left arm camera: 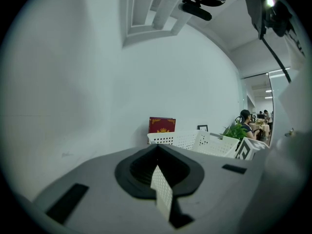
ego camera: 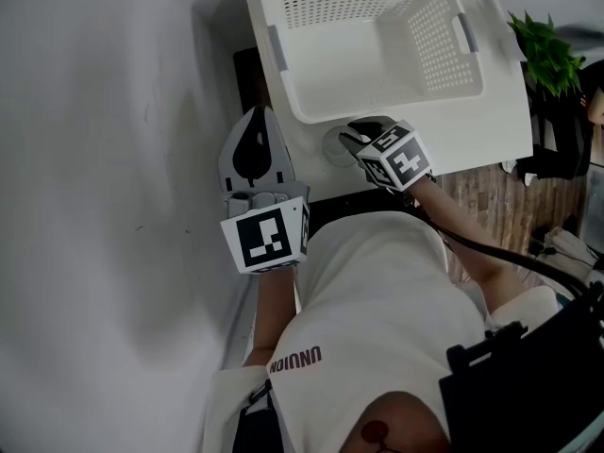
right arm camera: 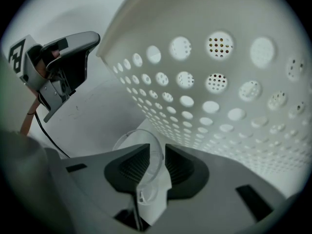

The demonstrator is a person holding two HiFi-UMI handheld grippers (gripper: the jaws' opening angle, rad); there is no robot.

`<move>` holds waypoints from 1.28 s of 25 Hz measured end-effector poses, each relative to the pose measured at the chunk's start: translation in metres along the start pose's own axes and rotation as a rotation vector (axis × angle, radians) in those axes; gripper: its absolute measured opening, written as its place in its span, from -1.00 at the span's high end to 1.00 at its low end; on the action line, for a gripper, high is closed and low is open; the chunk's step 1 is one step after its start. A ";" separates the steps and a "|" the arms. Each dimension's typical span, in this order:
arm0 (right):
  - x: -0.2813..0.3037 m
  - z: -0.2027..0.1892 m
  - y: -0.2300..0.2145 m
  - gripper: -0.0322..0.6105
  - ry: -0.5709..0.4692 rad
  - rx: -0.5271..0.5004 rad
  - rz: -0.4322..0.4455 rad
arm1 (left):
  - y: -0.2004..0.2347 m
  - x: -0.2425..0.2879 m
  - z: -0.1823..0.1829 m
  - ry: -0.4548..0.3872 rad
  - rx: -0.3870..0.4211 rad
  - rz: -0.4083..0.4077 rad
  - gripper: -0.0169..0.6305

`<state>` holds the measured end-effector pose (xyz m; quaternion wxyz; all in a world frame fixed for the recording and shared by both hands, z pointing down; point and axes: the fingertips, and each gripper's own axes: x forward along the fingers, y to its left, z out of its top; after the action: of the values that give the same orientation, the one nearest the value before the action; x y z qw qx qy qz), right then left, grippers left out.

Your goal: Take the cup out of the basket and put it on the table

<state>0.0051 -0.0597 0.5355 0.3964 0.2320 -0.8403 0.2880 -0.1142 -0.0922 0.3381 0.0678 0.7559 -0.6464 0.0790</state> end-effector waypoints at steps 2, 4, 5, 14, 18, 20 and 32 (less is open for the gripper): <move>-0.004 0.002 0.001 0.60 -0.010 -0.002 -0.002 | -0.002 0.000 0.000 0.000 0.002 -0.007 0.91; -0.007 0.005 0.004 0.59 -0.023 -0.005 -0.002 | -0.004 0.000 0.001 -0.003 0.003 -0.015 0.91; -0.009 0.006 0.005 0.58 -0.028 -0.006 -0.001 | -0.004 0.000 0.001 -0.004 0.003 -0.019 0.91; -0.033 0.014 0.009 0.57 -0.093 -0.024 -0.023 | -0.018 0.003 0.002 -0.006 0.012 -0.067 0.91; -0.048 0.023 0.014 0.57 -0.144 -0.035 -0.023 | -0.027 0.005 0.005 -0.011 0.021 -0.093 0.91; -0.057 0.031 0.018 0.61 -0.176 -0.071 -0.019 | -0.031 0.005 0.007 -0.016 0.027 -0.106 0.91; -0.111 0.076 0.053 0.84 -0.392 -0.212 0.024 | -0.044 0.006 0.014 -0.037 0.036 -0.148 0.91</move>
<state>-0.0043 -0.0538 0.3916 0.2440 0.2306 -0.9296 0.1521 -0.0697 -0.0945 0.3254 0.0478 0.8040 -0.5883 0.0714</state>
